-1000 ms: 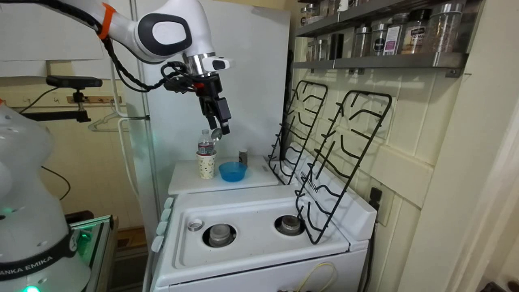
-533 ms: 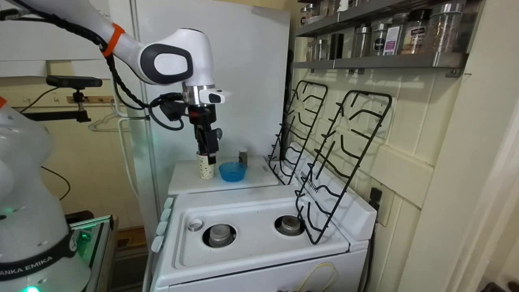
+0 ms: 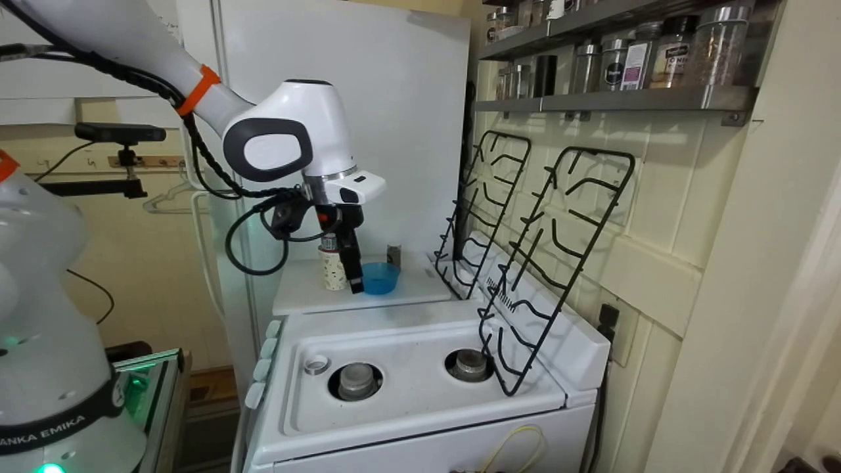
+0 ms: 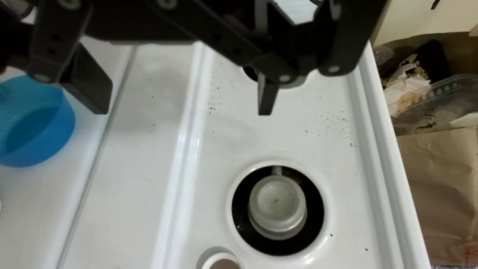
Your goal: Put the silver object in the bowl
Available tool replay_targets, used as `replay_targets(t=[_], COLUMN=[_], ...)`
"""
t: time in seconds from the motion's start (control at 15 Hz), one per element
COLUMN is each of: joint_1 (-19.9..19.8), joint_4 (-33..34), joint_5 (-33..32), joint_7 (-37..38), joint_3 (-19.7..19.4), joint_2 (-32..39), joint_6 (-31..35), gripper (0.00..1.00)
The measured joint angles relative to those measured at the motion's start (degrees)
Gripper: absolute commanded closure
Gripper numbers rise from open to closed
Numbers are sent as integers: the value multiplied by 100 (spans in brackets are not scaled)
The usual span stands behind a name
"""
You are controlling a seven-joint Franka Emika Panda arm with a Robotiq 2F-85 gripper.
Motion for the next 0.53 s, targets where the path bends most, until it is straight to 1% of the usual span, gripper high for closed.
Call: replay_targets(t=[0.27,0.53], joint_1=[-104,-38], joint_4=[57,45], joint_5=[0,93], joint_7=[85,6], joint_3=[9,-44], joint_2=[23,186], joint_6=[89,-7], gripper=[0,0])
